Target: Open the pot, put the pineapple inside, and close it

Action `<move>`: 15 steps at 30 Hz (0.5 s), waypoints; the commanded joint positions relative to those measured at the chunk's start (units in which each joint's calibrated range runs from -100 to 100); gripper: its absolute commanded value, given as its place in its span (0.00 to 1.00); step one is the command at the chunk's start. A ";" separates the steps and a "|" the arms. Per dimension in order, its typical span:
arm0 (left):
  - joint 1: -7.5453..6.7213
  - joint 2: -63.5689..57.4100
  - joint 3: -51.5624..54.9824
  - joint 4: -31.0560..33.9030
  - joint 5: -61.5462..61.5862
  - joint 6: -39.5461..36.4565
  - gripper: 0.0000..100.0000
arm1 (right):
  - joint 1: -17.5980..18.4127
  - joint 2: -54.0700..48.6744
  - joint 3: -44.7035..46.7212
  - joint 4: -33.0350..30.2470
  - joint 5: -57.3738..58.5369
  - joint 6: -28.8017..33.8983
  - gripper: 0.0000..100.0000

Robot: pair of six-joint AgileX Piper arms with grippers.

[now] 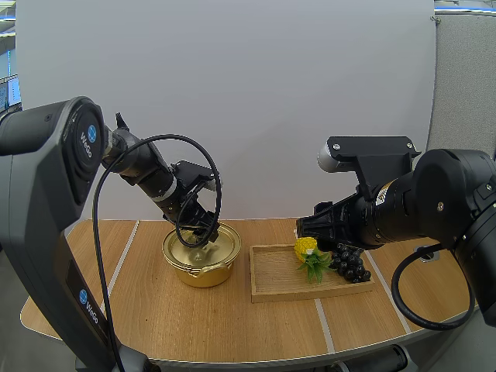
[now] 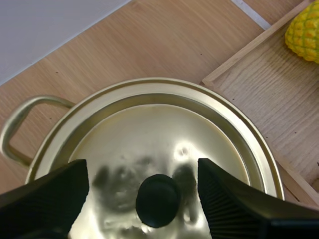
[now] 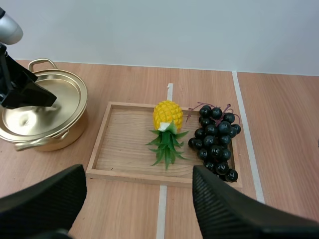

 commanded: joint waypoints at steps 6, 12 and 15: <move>-0.17 1.15 -0.44 -1.37 2.73 -0.81 0.62 | -0.18 0.06 -0.36 -0.25 -0.08 -0.73 1.00; -0.17 1.04 -0.44 -1.37 3.43 -0.81 0.00 | -0.18 0.06 -0.36 -0.25 -0.08 -0.73 1.00; -0.17 0.23 -0.44 -1.37 3.43 -0.81 0.00 | -0.18 0.06 -0.36 -0.25 -0.08 -0.73 1.00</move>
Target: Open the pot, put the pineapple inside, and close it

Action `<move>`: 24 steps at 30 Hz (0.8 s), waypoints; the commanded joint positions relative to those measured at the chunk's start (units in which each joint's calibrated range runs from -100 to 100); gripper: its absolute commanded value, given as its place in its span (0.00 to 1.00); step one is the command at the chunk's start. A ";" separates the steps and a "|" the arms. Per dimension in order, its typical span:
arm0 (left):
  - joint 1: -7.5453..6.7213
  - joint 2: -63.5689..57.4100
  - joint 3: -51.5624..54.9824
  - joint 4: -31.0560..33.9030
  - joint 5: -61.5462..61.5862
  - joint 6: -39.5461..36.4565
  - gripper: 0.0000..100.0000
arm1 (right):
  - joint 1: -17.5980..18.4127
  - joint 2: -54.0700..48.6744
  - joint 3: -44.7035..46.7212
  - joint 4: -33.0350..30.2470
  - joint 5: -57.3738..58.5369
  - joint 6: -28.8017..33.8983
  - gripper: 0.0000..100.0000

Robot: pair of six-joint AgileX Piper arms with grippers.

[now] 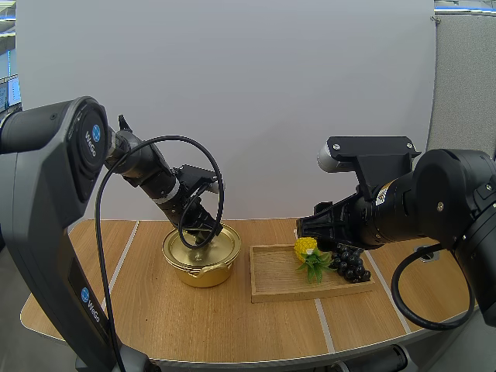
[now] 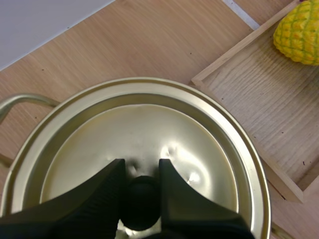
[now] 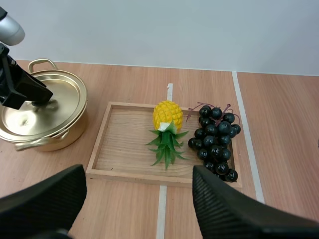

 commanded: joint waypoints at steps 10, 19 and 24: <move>-0.09 -13.45 -0.55 -0.50 1.32 -1.00 0.00 | -0.18 0.06 -0.36 -0.25 -0.08 -0.73 1.00; -0.09 -29.65 -9.09 6.37 1.32 -8.68 0.00 | -0.18 0.06 -0.36 -0.25 -0.08 -0.73 1.00; -0.09 -36.76 -20.28 11.45 1.32 -15.55 0.00 | -0.18 0.06 -0.36 -0.25 -0.08 -0.73 1.00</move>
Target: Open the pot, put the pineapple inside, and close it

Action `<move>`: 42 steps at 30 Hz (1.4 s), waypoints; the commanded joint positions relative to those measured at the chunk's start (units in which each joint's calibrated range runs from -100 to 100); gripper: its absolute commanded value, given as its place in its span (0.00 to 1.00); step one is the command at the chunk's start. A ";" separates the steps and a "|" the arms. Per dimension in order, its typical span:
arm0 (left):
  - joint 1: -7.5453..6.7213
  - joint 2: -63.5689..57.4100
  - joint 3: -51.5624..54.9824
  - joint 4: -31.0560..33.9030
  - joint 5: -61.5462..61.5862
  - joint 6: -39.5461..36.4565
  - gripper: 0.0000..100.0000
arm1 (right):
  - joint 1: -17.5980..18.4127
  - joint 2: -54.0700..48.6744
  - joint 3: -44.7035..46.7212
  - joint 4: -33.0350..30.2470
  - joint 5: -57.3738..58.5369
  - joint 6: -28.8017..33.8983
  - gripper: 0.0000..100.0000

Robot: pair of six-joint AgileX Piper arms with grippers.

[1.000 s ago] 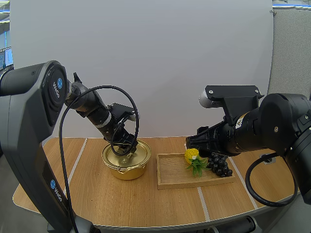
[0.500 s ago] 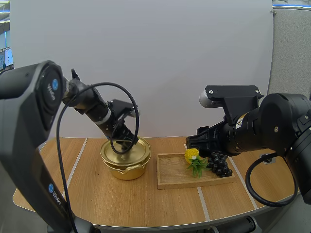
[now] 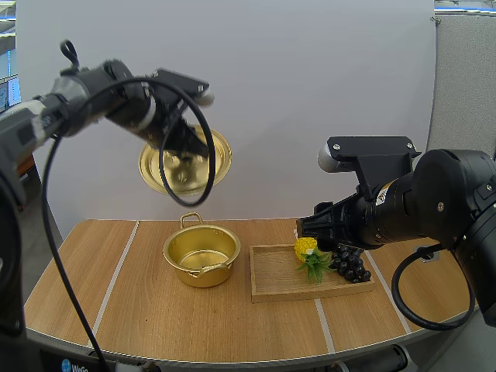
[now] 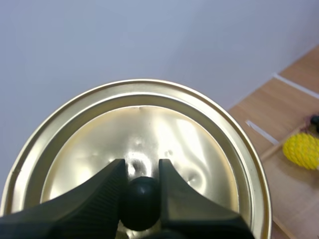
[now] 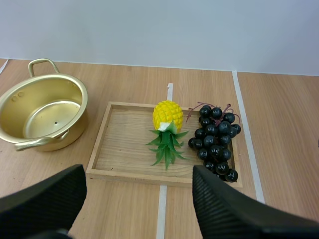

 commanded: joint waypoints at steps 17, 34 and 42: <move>-0.03 -7.41 -42.58 25.00 -3.90 -25.01 0.00 | -0.18 0.06 -0.36 -0.25 -0.24 -0.73 1.00; -0.03 -7.41 -48.15 26.80 -21.76 -25.01 0.00 | -0.18 6.42 -0.36 -0.12 -9.26 -0.73 1.00; -0.03 -7.41 -48.15 26.80 -21.76 -25.01 0.00 | -0.18 19.78 -1.18 -0.26 -19.90 -0.73 1.00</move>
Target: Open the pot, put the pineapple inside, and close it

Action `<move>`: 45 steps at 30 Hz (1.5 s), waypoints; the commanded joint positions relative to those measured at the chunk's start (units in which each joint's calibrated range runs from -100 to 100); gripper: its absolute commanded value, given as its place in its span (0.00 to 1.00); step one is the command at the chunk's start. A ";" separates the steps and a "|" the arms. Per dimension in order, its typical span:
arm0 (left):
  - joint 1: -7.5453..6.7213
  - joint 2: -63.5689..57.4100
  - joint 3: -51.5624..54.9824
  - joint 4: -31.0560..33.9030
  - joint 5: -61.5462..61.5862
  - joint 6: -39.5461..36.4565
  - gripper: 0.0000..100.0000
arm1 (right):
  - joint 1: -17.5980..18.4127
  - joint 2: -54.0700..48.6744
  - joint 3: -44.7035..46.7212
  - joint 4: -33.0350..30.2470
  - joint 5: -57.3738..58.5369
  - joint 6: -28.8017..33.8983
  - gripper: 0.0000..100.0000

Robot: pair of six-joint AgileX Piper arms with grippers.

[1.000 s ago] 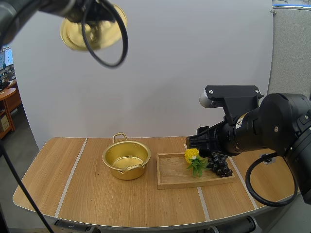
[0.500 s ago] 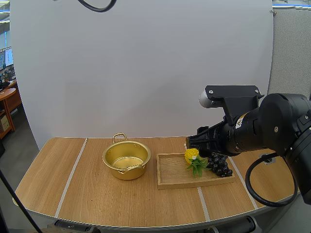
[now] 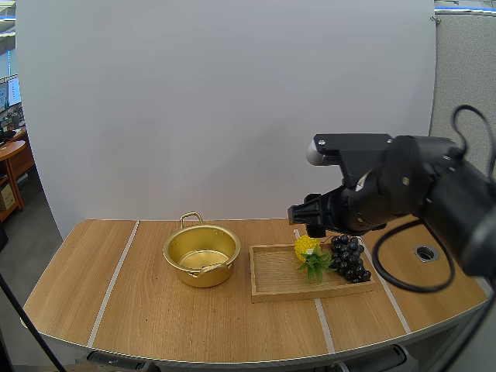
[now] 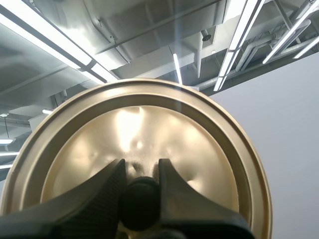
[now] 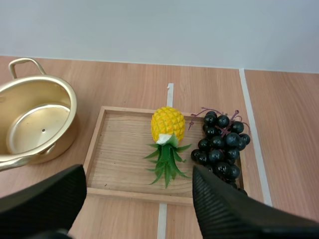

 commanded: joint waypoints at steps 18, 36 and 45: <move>-0.03 -0.20 -0.57 0.68 -1.95 -0.71 0.00 | -0.18 29.46 -13.36 -2.65 -9.95 -0.73 1.00; -0.03 -0.20 -0.57 0.68 -1.95 -0.71 0.00 | -0.18 44.22 -13.36 -5.60 -21.69 -0.73 1.00; -0.03 -0.20 -0.57 0.68 -1.95 -0.71 0.00 | -0.18 47.62 -13.80 -6.48 -24.24 -0.73 1.00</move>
